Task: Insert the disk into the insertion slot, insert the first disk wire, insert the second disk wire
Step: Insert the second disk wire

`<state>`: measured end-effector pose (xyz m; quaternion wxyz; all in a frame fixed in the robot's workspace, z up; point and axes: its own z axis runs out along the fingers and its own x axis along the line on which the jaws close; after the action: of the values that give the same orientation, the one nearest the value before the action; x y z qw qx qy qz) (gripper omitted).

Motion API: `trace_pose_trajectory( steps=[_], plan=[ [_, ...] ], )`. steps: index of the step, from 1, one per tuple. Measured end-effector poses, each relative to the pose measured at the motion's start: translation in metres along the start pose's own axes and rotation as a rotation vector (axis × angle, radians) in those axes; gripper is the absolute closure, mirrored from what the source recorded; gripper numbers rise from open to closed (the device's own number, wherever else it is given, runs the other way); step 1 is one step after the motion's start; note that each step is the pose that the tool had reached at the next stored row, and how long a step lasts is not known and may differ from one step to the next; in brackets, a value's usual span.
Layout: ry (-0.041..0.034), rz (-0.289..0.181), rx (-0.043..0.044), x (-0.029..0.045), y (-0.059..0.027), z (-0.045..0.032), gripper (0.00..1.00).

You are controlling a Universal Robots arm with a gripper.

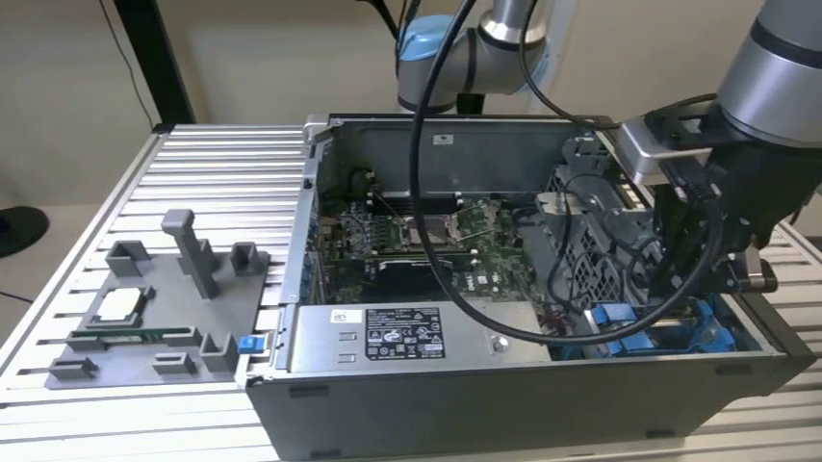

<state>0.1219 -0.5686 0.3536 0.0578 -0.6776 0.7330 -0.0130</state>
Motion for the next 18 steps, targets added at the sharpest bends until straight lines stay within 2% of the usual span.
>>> trace_pose_trajectory(
  steps=[3,8,11,15,18],
  plan=[
    [0.0012,0.014,0.0031,0.0001,0.0006,0.0023,1.00],
    [0.0013,0.017,0.0034,0.0003,0.0008,0.0026,1.00],
    [-0.0005,0.017,0.0033,0.0037,0.0006,0.0028,1.00],
    [-0.0137,0.019,0.0022,0.0109,0.0001,0.0032,1.00],
    [-0.0263,0.020,0.0027,0.0116,0.0001,0.0045,1.00]
  ],
)
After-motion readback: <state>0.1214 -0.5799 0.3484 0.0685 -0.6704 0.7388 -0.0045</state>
